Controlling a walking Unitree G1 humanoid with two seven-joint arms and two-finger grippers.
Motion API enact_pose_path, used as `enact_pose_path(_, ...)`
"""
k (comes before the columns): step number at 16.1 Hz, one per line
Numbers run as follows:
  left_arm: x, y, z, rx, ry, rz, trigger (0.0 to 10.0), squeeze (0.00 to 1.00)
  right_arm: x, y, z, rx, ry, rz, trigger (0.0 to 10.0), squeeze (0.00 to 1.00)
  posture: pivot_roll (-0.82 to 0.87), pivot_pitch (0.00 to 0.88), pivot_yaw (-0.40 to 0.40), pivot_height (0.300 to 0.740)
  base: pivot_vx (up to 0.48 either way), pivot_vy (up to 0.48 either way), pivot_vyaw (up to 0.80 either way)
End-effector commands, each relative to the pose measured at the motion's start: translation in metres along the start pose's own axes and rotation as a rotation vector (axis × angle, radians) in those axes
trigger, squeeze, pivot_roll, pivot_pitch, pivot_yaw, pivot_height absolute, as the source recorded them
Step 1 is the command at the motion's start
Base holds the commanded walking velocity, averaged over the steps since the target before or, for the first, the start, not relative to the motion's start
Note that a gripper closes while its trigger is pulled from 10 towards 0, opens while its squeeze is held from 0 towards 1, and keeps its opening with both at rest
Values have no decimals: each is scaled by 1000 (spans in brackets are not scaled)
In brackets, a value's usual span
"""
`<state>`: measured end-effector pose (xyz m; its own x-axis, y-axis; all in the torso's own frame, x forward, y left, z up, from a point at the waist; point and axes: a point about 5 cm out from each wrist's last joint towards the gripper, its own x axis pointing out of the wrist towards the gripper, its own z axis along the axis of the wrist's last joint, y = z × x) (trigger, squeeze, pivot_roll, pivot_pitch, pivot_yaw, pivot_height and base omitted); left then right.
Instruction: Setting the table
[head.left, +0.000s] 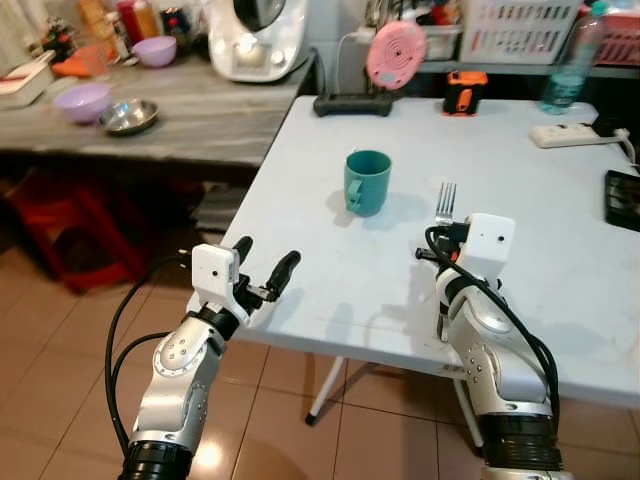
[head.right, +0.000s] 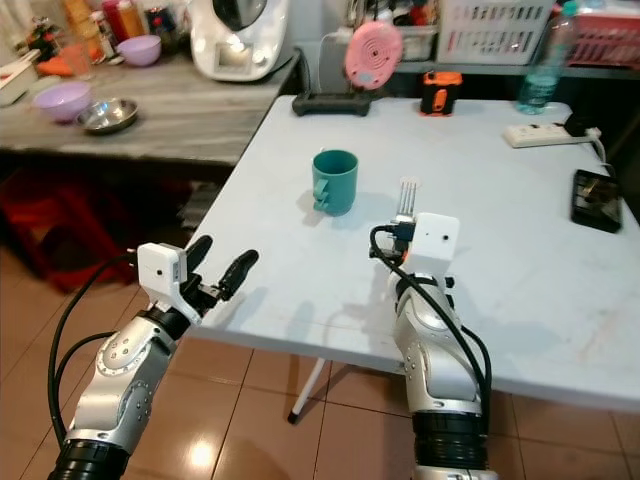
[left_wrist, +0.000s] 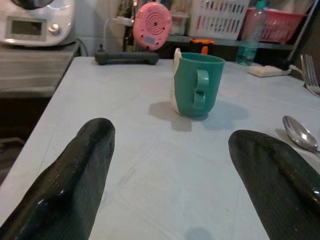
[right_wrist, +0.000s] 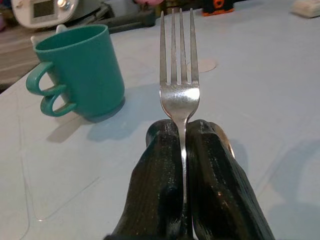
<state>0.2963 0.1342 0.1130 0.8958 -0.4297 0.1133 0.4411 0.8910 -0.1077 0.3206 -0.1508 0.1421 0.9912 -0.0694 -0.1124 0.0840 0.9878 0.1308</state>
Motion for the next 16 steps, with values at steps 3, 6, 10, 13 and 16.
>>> enact_pose_path(3,-2,4,0,6,8,18,10000,0,-2,7,4,-9,-24,27,10000,0,-49,43,42,740,0,406,-771)
enact_pose_path(6,-2,4,-2,4,8,25,10000,0,-3,7,6,-8,-29,31,10000,0,-50,46,40,740,0,415,-748)
enact_pose_path(10,1,4,-1,2,2,38,10000,0,-6,6,10,-11,-59,47,10000,0,-55,45,44,740,0,421,-267)
enact_pose_path(13,3,7,1,0,-6,62,10000,0,-6,5,11,-14,-75,45,10000,0,-55,40,48,740,0,421,458)
enact_pose_path(16,4,11,3,7,-12,86,10000,0,-6,6,10,-8,-74,46,10000,0,-52,36,50,740,0,423,800)
